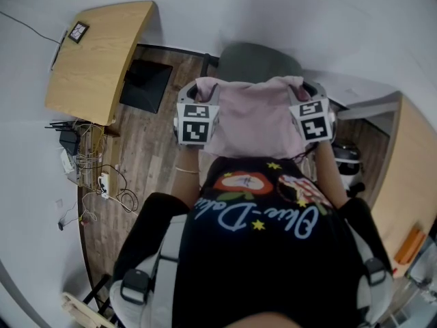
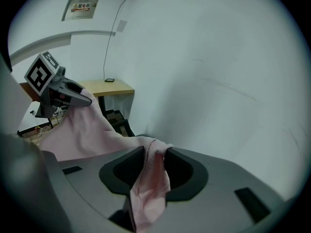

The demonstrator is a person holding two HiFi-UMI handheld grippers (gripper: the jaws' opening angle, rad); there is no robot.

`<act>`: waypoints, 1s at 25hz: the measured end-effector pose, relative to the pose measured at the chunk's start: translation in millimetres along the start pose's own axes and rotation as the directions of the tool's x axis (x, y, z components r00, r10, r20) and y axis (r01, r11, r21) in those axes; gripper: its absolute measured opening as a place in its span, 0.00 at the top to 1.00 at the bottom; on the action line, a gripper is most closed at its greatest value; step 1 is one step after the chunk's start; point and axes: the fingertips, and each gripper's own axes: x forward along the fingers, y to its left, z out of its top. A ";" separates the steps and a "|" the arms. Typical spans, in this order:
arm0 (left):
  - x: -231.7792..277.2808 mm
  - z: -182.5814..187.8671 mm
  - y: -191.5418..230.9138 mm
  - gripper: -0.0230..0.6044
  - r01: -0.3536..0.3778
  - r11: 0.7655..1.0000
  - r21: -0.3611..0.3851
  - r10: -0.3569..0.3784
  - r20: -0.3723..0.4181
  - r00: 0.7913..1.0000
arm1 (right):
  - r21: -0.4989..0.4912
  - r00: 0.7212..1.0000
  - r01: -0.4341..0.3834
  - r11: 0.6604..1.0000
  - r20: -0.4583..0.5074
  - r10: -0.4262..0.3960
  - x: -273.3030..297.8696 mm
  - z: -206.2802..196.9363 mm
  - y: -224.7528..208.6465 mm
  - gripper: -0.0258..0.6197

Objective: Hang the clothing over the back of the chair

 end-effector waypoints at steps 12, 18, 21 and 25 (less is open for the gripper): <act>-5.3 -14.6 2.9 0.71 -0.030 0.999 0.009 0.031 -0.059 0.998 | -0.094 0.998 0.039 0.995 -0.049 -0.044 -3.9 -6.3 -1.3 0.77; -7.0 -19.8 2.4 0.71 -0.030 1.000 0.000 0.030 -0.077 0.997 | -0.095 0.997 0.031 0.995 -0.068 -0.038 -4.5 -14.2 -4.6 0.76; -10.3 -21.0 4.6 0.71 -0.032 0.999 -0.019 0.031 -0.076 0.997 | -0.089 0.997 0.033 0.995 -0.072 -0.040 -5.5 -16.9 -6.2 0.75; -15.7 -22.9 6.7 0.71 -0.040 0.998 -0.042 0.037 -0.065 0.997 | -0.073 0.997 0.039 0.997 -0.071 -0.044 -8.3 -17.7 -7.7 0.74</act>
